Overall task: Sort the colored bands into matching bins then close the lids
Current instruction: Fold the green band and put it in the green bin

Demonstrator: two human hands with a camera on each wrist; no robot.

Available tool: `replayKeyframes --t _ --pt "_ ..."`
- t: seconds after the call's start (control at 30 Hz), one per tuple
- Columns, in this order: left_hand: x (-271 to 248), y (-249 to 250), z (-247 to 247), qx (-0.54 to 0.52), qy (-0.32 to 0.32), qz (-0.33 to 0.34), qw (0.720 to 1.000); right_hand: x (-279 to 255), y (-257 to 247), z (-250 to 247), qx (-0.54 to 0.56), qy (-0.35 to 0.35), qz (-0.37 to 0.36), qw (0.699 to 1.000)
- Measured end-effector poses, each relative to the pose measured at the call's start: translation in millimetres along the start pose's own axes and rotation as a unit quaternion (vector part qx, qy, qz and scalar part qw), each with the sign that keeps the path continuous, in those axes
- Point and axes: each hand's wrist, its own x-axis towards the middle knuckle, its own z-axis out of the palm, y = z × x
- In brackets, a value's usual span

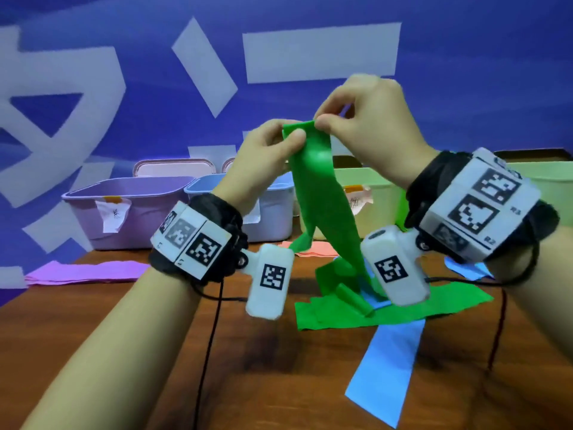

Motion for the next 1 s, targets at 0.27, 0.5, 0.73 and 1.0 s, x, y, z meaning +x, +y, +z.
replayKeyframes --t 0.27,0.5,0.73,1.0 --pt "27.1 53.9 6.0 -0.018 0.032 0.071 0.997 44.9 -18.4 -40.5 -0.006 0.049 -0.008 0.999" --pt "27.2 64.9 14.3 0.041 0.066 0.122 0.990 46.3 -16.0 -51.8 -0.019 0.043 0.008 0.999" --pt "15.6 47.8 18.5 0.053 0.049 0.024 0.997 21.8 -0.7 -39.3 -0.020 -0.038 0.024 0.999" --pt "13.7 24.6 11.2 0.047 0.106 -0.027 0.993 -39.1 40.9 1.2 -0.027 -0.346 0.141 0.927"
